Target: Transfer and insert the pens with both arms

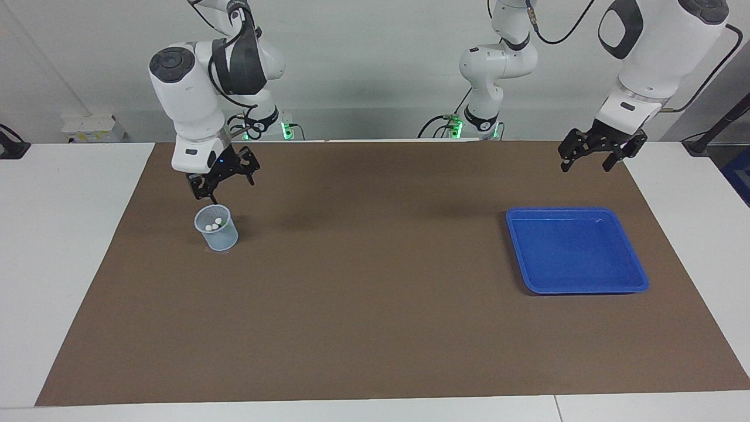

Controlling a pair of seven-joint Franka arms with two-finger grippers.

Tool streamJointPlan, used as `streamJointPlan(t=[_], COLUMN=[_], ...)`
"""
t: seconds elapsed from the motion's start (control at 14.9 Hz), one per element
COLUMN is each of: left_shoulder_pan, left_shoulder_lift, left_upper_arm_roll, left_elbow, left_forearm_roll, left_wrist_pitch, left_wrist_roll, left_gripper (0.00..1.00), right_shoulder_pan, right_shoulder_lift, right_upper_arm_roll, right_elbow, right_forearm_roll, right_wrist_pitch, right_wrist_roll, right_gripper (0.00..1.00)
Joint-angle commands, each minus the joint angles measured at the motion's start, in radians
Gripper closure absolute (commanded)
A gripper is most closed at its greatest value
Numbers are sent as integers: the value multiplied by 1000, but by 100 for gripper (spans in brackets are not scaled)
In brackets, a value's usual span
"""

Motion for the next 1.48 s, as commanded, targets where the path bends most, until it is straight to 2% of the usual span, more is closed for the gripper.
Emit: streamJointPlan(t=[0.0,0.27,0.4,0.54,0.74,0.81,1.01,1.41], left_shoulder_pan=[-11,-35,-45,-45,-45,-43,-43,-37], left_shoulder_lift=[-28,-28,-28,-26,-25,-25,-23,-25], left_upper_arm_roll=[8,8,6,5,9,11,42,42], left_elbow=[8,28,28,28,29,29,29,28], left_forearm_roll=[24,18,21,21,10,11,11,11], left_wrist_pitch=[-28,-63,-65,-62,-60,-63,-65,-65], left_wrist_roll=[-1,-3,-4,-15,-68,-69,-65,-64], left_gripper=[0,0,0,0,0,0,0,0], right_shoulder_pan=[-11,-17,-3,55,164,167,175,167], right_shoulder_lift=[29,28,26,34,84,100,92,83], right_upper_arm_roll=[3,3,5,-18,-112,-120,-144,-167], right_elbow=[73,72,88,119,199,226,220,219], right_forearm_roll=[-2,18,13,-2,-13,-17,-21,-16], right_wrist_pitch=[-44,-30,23,-7,-76,-93,-128,-126], right_wrist_roll=[55,56,50,61,153,162,165,202], right_gripper=[0,0,0,0,0,0,0,0])
